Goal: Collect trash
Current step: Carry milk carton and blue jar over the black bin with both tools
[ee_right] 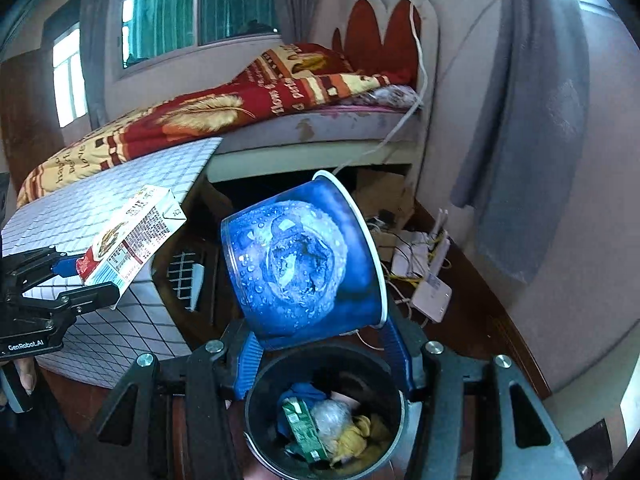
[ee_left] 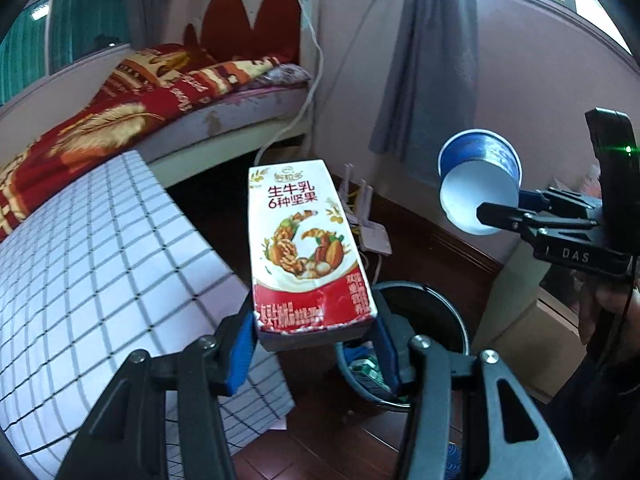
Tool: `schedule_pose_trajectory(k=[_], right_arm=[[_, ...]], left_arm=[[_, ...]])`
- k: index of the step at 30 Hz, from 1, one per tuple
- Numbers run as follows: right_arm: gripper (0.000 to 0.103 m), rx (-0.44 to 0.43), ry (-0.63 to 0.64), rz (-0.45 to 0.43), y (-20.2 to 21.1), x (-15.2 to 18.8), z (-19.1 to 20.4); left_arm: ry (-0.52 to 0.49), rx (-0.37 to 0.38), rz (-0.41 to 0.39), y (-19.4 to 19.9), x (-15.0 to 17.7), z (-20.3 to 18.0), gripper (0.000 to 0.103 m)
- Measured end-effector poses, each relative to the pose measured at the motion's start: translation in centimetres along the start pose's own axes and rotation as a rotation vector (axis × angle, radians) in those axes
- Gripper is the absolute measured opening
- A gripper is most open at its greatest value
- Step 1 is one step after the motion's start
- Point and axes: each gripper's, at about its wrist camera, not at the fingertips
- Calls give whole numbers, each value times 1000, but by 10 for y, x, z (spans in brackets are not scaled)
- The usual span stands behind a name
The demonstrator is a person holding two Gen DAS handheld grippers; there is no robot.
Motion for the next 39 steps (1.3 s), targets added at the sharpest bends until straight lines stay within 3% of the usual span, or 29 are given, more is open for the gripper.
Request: schedule_pose_trajectory(k=[18,26,31,39], right_arm=[[56,90,10,137,-15,61,-42],[56,45,60,232,-51,98,-38],[56,5,108,307,-81,120,-27],[56,-39,152,400,-119,136,-13]], left_arm=[[-51,143,163,-70,28,-48,53],[32,184,230,-102,50,-46,53],[30,178,295,-121,64,-50,53],[77,204,372,-145,75,-47,53]])
Point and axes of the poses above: each gripper's, at about its wrist camera, not at the fingertips, and y roughly against the way its jaws point, z to its left, x to its underside, and after that the axes turned 9 degrees about x, right-handed
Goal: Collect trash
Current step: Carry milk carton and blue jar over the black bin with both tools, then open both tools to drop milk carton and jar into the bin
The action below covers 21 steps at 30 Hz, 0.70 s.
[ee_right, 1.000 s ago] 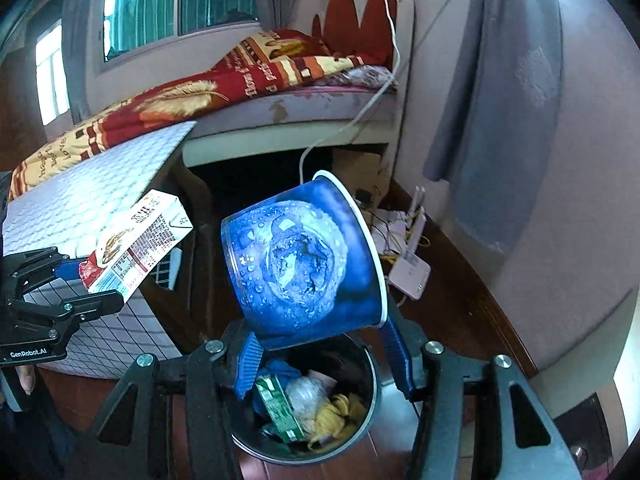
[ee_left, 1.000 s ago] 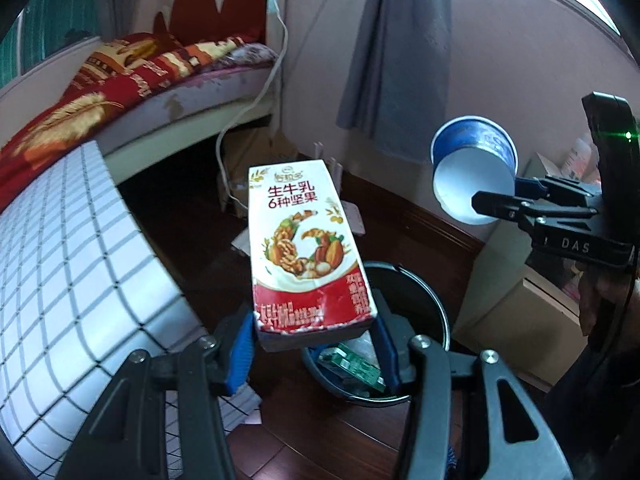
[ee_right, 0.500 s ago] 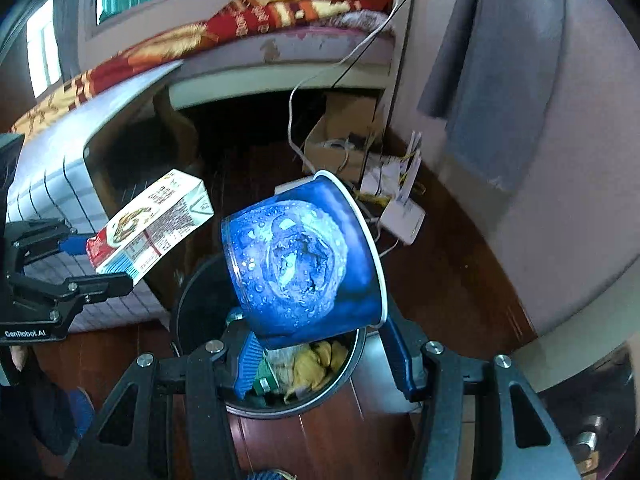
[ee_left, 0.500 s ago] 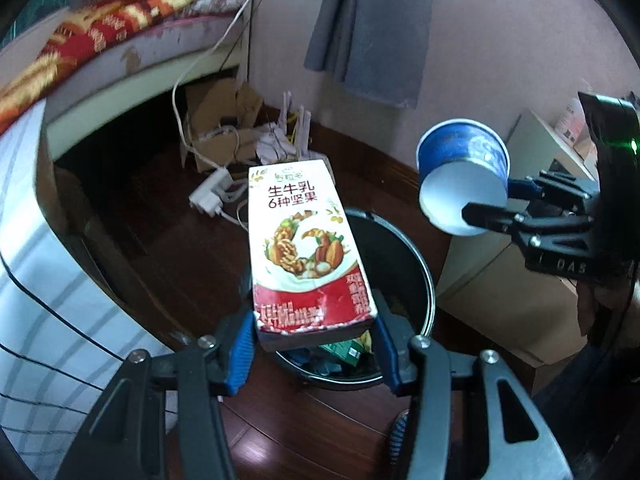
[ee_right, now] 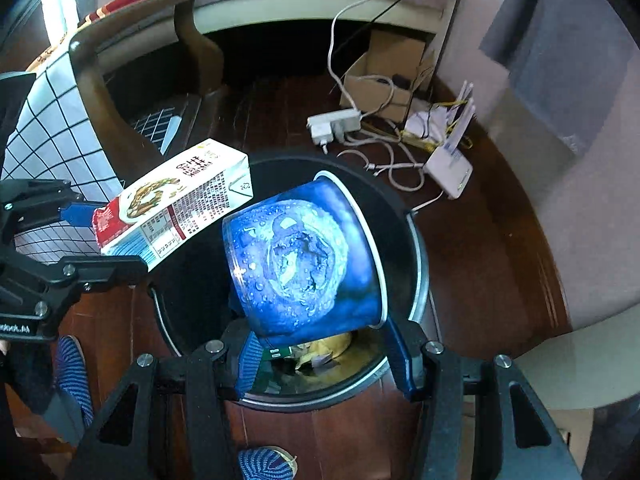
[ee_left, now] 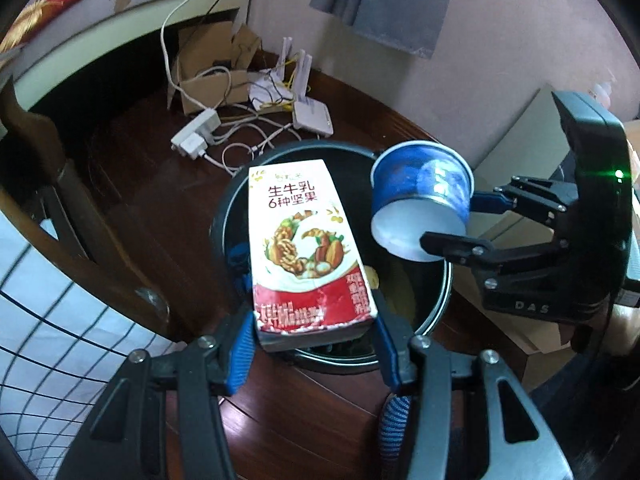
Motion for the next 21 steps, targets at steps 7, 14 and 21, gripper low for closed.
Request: schedule_pose_trajectory(k=[7,14,21], right_arm=[[98,61,-44,48,-23,1,-14],[103,76,-82,43,-9,5,-8],[103,61,-56,0,8,2,6]], left_arm=[[106,-74,2,-6,2,21,96],[110,-201,-100,25,14,24,102],[93,-221,-105,34,20,22,102]])
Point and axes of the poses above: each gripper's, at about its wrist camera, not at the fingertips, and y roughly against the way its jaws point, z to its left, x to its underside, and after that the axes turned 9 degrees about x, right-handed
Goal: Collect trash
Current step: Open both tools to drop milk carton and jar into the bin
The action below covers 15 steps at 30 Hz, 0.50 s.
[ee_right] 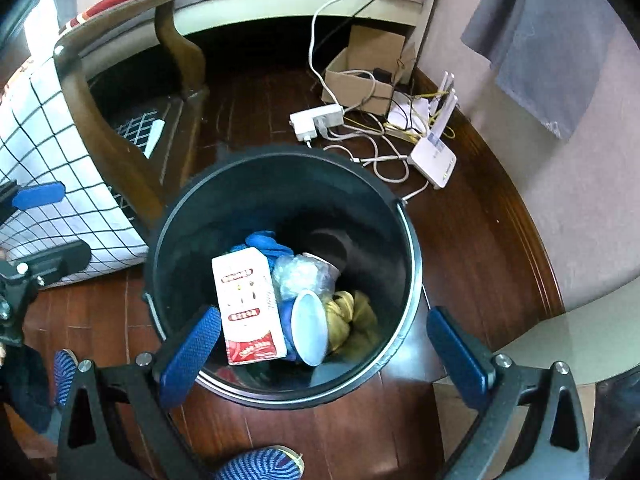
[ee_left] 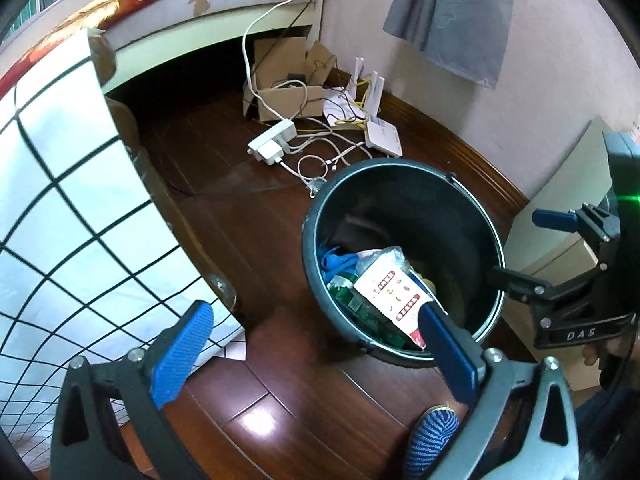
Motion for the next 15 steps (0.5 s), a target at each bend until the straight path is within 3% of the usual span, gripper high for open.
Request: schedule_pose_trajectory(k=[8,15], right_arm=[[103,0,16,-59,30,-8,9],[103,5,-21,-137,91,-13,23]], left_arm=[[11,-21,-69,31,-1,0,102],[-4,-46,-133,80,-1,-6,102]])
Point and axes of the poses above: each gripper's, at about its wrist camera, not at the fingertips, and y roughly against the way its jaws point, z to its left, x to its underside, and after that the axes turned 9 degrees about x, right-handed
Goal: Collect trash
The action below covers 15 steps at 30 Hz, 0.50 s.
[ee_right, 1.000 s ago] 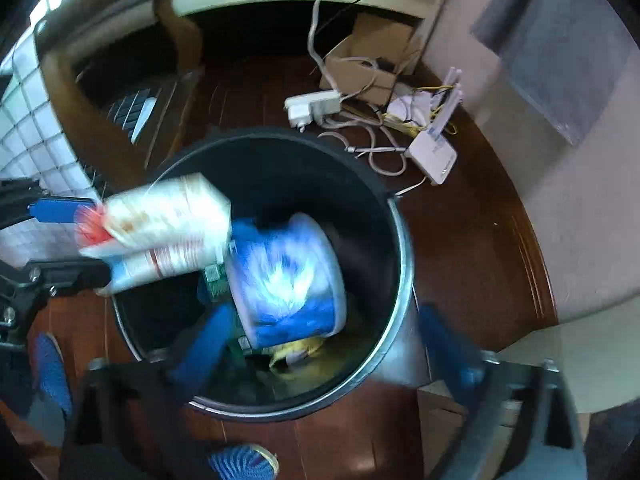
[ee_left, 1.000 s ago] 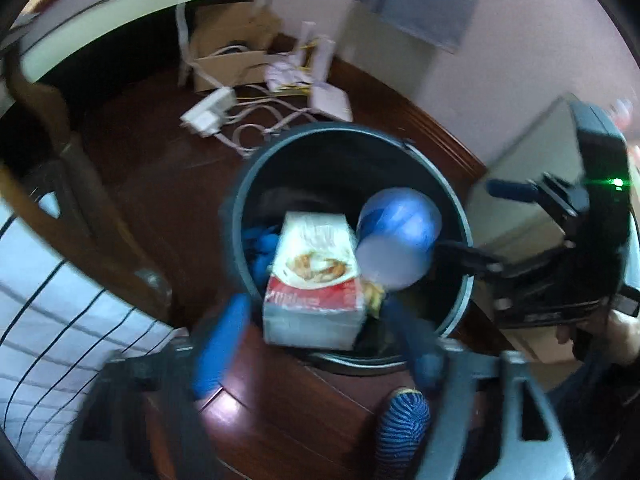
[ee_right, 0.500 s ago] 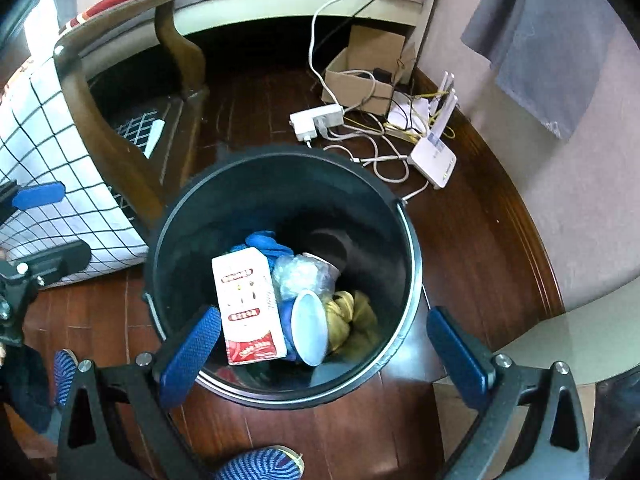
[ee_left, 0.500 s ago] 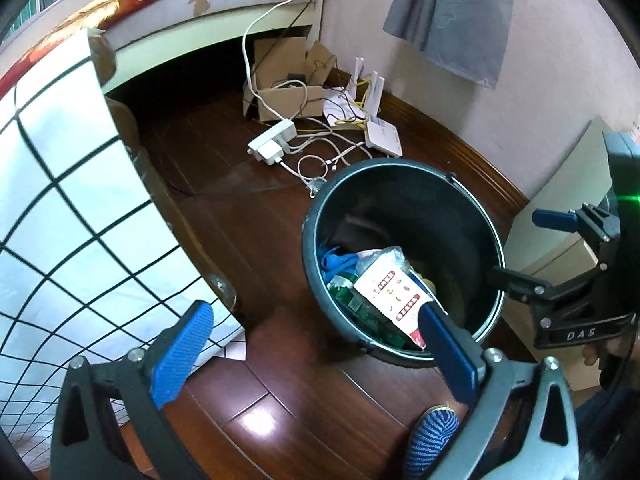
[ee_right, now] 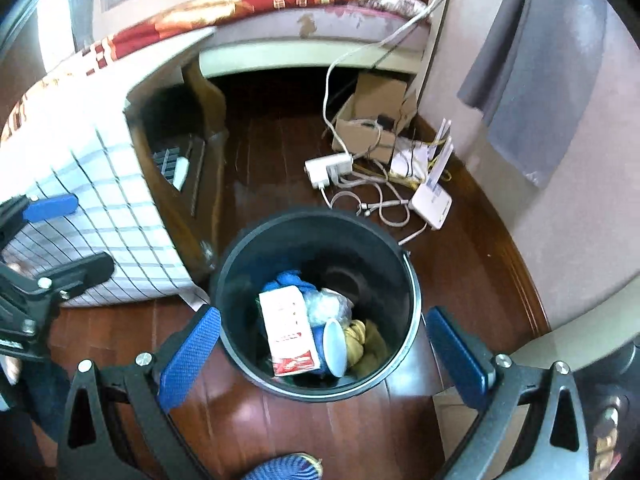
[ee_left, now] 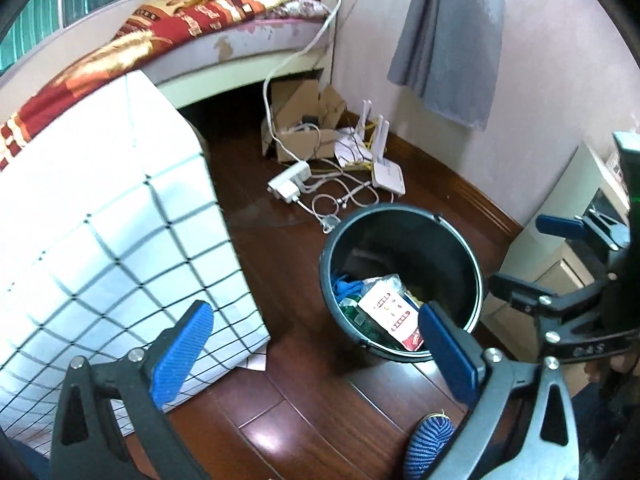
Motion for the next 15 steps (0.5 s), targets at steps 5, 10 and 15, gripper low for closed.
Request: schedule_pose_trajectory(k=[5,10,15], right_arm=[[103,22,-35,-36,49,-11,12],[103,27,-75,-64,94,-18,18],[103,26,-88,-135,145,-22,22]], left_arm=[[4,-19,-60,44,-2,1,102],[-11,-38,-120,86,-5,-3,102],[-8,-53,-181,119,-4,-8,102]])
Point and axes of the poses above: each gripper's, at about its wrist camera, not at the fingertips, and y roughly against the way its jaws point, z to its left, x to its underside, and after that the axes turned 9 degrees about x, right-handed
